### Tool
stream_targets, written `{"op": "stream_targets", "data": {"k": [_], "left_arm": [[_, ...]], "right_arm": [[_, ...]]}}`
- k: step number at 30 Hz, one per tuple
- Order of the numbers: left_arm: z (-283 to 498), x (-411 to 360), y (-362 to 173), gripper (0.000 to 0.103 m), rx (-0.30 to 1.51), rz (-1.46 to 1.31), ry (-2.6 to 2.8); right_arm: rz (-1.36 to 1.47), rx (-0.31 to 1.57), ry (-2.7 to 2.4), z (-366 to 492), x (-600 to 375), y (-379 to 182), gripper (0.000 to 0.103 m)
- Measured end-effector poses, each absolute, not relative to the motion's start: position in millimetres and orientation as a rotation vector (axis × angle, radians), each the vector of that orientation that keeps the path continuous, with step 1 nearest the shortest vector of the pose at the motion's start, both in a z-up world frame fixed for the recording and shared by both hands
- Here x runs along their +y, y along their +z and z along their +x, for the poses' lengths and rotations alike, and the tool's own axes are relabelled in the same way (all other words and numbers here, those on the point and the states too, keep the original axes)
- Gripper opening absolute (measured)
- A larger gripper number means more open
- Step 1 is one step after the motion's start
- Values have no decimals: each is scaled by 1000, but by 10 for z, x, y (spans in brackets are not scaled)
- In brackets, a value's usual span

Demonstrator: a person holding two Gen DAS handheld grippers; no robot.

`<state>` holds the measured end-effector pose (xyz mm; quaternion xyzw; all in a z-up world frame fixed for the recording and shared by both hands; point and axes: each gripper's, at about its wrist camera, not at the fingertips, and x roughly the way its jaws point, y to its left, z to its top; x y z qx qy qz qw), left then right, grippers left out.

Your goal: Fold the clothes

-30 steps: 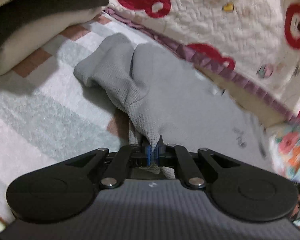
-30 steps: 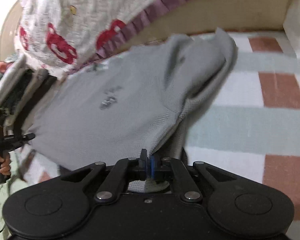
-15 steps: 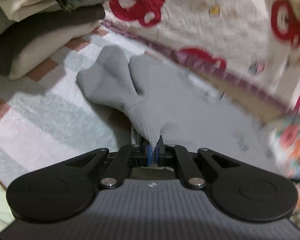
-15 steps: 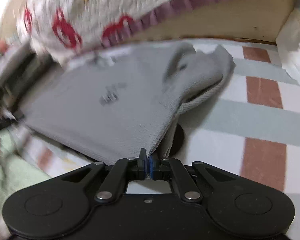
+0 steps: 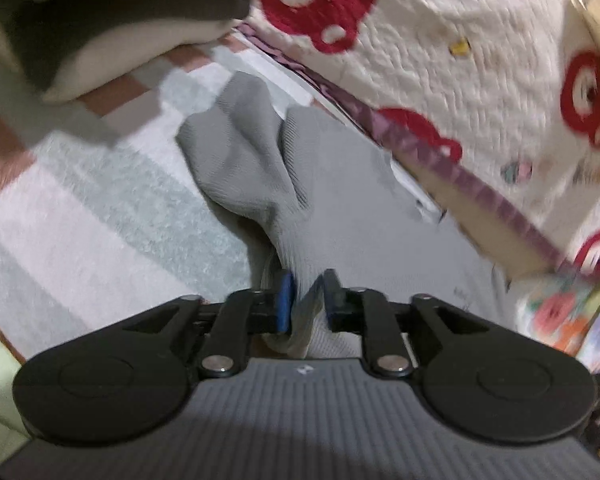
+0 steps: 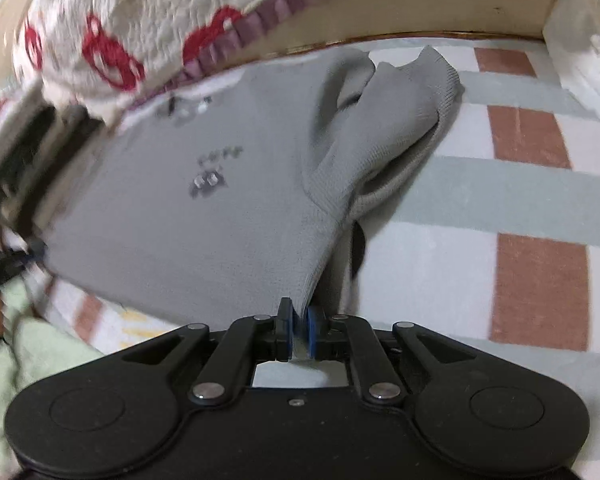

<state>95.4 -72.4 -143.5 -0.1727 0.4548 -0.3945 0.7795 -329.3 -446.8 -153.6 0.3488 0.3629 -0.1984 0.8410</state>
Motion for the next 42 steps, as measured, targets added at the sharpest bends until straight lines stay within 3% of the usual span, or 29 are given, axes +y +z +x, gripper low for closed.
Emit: {"op": "stream_targets", "data": {"k": [7, 8, 10, 11, 14, 20, 24, 28, 31, 33, 37, 42], "left_arm": [[1119, -994, -1502, 25, 968, -346, -875], [1114, -1056, -1493, 0, 960, -302, -883], [1087, -1166, -1449, 2, 945, -212, -886], [1065, -1167, -1395, 1, 941, -198, -879], [1027, -1031, -1268, 1, 923, -210, -858], [960, -1017, -1427, 2, 957, -101, -802], [885, -1082, -1448, 2, 942, -53, -769], [809, -1198, -1387, 19, 953, 56, -687], [651, -1254, -1144, 20, 893, 112, -704], [516, -1353, -937, 20, 833, 149, -765], [141, -1882, -628, 31, 736, 214, -981], [-320, -2956, -707, 34, 726, 233, -1221]], "right_arm": [[821, 660, -436, -3179, -4757, -1723, 17], [830, 636, -439, -3178, -4780, -1737, 21], [805, 608, -438, -3166, -4754, -1735, 7], [786, 595, -438, -3170, -4725, -1697, 6], [756, 546, -428, -3279, -4584, -1438, 5], [645, 749, -460, -3141, -4483, -1556, 5], [618, 754, -483, -3118, -4479, -1486, 5], [550, 819, -550, -3180, -4413, -1472, 6], [539, 894, -696, -3307, -4451, -1467, 14], [631, 788, -757, -3524, -4573, -1374, 24], [840, 481, -752, -3821, -4886, -1299, 32], [752, 467, -734, -3578, -5126, -1405, 37]]}}
